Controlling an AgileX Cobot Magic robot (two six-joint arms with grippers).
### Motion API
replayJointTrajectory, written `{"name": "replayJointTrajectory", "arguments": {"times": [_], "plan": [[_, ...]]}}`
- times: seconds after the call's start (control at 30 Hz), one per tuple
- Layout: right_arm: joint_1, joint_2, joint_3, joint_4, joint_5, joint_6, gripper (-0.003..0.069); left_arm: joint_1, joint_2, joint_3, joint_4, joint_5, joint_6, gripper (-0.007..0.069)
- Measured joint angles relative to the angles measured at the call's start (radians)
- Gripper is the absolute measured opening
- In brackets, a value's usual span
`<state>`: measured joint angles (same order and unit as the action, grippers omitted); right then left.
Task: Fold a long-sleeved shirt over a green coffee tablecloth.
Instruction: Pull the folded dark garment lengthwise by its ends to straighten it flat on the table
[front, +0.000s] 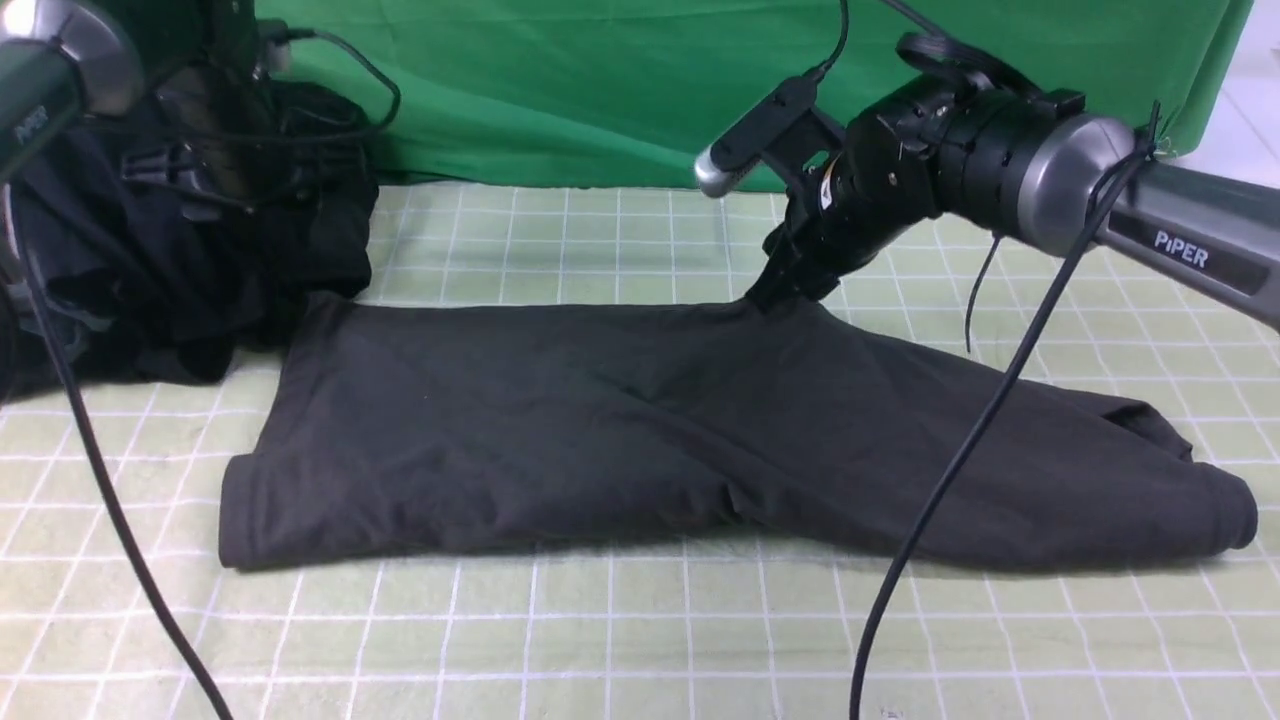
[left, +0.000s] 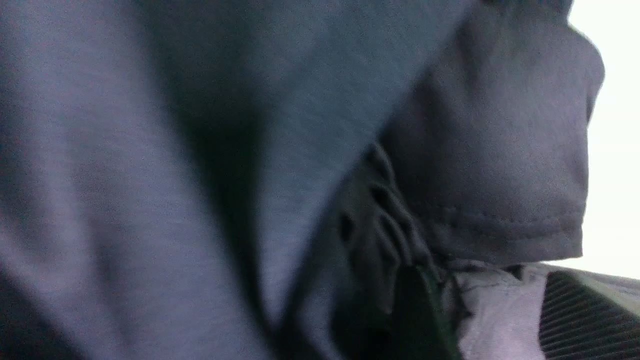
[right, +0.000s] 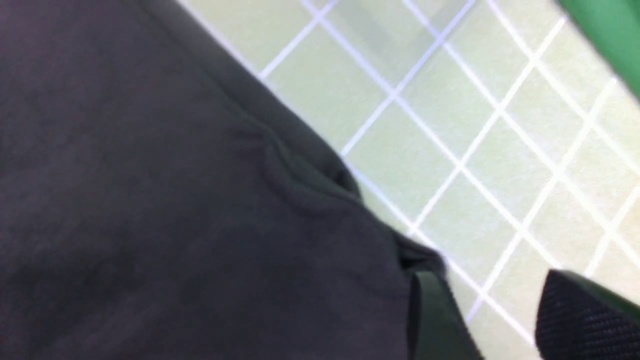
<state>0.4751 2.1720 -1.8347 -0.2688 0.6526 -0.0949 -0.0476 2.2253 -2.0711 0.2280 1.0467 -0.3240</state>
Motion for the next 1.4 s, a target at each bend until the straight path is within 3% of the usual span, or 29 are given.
{"name": "replayJointTrajectory", "arguments": {"times": [0.07, 0.13, 0.27, 0.33, 0.4, 0.53, 0.63, 0.67, 0.8, 0.87, 1.03, 1.4], "plan": [[0.0, 0.0, -0.059, -0.015, 0.1, 0.016, 0.029, 0.001, -0.038, -0.002, 0.004, 0.036, 0.003, 0.0368], [0.0, -0.001, -0.099, -0.03, 0.168, 0.021, 0.0276, 0.001, -0.062, -0.004, -0.021, 0.064, 0.04, 0.0337], [-0.017, -0.038, -0.153, -0.041, 0.358, -0.005, 0.0092, 0.001, -0.121, 0.01, -0.182, 0.147, 0.159, 0.0164], [-0.042, -0.068, -0.156, -0.026, 0.421, -0.016, 0.0035, -0.003, -0.157, 0.05, -0.265, 0.154, 0.215, 0.0072], [-0.103, -0.115, -0.15, 0.016, 0.498, -0.027, 0.0005, -0.032, -0.225, 0.155, -0.325, 0.158, 0.256, 0.0011], [-0.256, -0.189, -0.068, 0.176, 0.543, -0.084, -0.0006, -0.102, -0.309, 0.334, -0.315, 0.143, 0.272, -0.0005], [-0.38, -0.235, 0.05, 0.366, 0.557, -0.166, -0.0006, -0.171, -0.354, 0.491, -0.297, 0.089, 0.275, -0.0006], [-0.436, -0.245, 0.1, 0.415, 0.562, -0.187, 0.0003, -0.203, -0.362, 0.6, -0.277, 0.034, 0.273, -0.0006], [-0.515, -0.241, 0.186, 0.446, 0.554, -0.204, 0.0072, -0.223, -0.362, 0.744, -0.228, -0.051, 0.235, -0.0006], [-0.558, -0.222, 0.236, 0.45, 0.551, -0.214, 0.0182, -0.2, -0.362, 0.832, -0.181, -0.112, 0.2, -0.0005], [-0.57, -0.186, 0.256, 0.453, 0.522, -0.26, 0.0328, -0.139, -0.374, 0.881, -0.196, -0.175, 0.198, -0.0003], [-0.569, -0.118, 0.256, 0.509, 0.488, -0.278, 0.0355, -0.09, -0.374, 0.883, -0.212, -0.193, 0.201, -0.0003]]}}
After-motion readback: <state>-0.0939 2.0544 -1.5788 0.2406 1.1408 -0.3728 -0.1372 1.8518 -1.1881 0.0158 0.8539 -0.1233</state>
